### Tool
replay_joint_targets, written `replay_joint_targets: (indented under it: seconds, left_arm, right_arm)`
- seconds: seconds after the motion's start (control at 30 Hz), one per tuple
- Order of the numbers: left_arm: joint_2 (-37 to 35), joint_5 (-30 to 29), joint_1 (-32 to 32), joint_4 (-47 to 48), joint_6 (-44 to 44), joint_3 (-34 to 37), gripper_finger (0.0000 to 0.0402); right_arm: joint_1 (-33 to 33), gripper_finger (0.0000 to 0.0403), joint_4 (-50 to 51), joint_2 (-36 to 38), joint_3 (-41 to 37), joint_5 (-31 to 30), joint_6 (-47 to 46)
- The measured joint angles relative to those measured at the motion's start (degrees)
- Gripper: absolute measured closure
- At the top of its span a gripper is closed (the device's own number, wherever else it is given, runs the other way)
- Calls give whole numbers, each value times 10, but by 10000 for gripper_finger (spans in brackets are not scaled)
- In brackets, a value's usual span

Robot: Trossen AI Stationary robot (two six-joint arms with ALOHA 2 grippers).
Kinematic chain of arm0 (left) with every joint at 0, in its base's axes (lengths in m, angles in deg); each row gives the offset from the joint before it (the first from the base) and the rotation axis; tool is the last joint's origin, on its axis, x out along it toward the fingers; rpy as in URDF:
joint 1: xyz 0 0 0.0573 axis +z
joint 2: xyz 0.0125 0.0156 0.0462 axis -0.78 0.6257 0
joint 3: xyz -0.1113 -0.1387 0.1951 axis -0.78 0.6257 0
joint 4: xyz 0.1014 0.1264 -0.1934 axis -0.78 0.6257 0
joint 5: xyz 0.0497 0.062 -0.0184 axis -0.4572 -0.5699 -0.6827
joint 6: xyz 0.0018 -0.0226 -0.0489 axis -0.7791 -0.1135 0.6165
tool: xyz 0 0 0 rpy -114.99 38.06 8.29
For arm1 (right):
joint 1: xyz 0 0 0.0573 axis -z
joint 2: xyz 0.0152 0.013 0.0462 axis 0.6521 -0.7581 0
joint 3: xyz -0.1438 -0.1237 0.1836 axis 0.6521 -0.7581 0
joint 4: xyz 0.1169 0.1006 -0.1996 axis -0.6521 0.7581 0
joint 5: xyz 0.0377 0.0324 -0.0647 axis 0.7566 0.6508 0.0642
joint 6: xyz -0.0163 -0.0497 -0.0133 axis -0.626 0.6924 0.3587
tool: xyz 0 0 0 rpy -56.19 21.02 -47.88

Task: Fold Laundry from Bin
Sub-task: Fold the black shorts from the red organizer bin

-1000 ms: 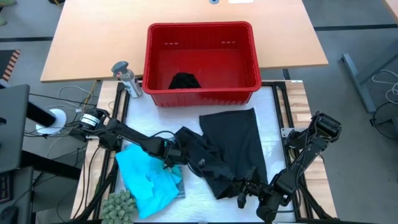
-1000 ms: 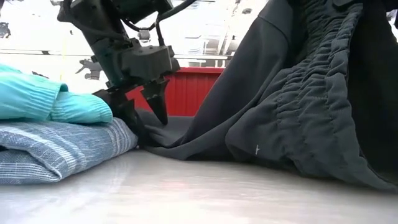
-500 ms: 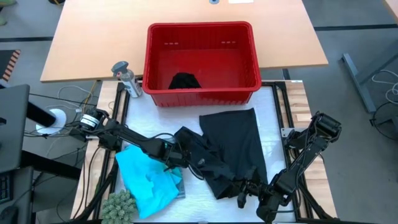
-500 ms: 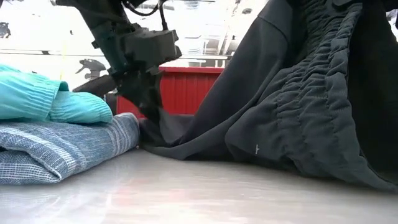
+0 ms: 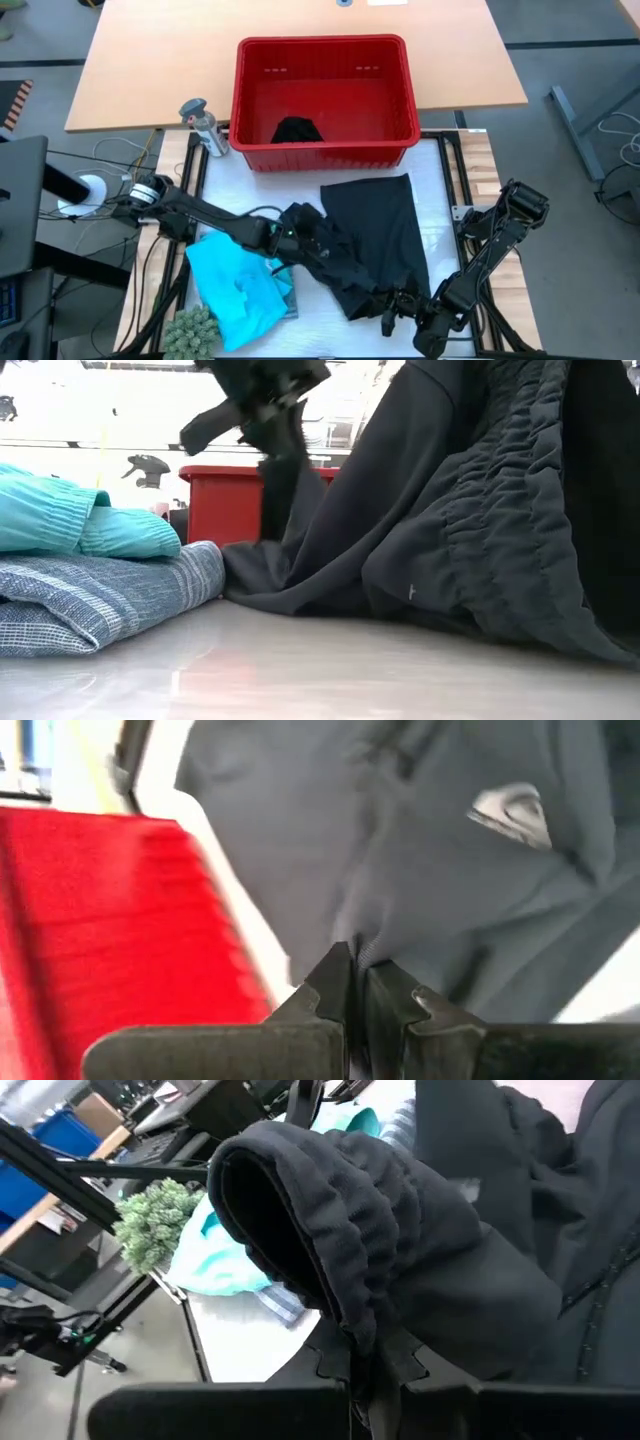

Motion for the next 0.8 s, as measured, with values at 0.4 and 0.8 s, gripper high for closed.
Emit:
replay_joint_targets:
  seconds: [0.4, 0.8]
  left_arm:
    - [0, 68, 101, -64, -171, -88, 401]
    - [11, 202, 185, -140, -281, -90, 401]
  right_arm:
    - [-24, 371, -27, 0, 17, -28, 8]
    - [-72, 371, -26, 0, 36, -103, -2]
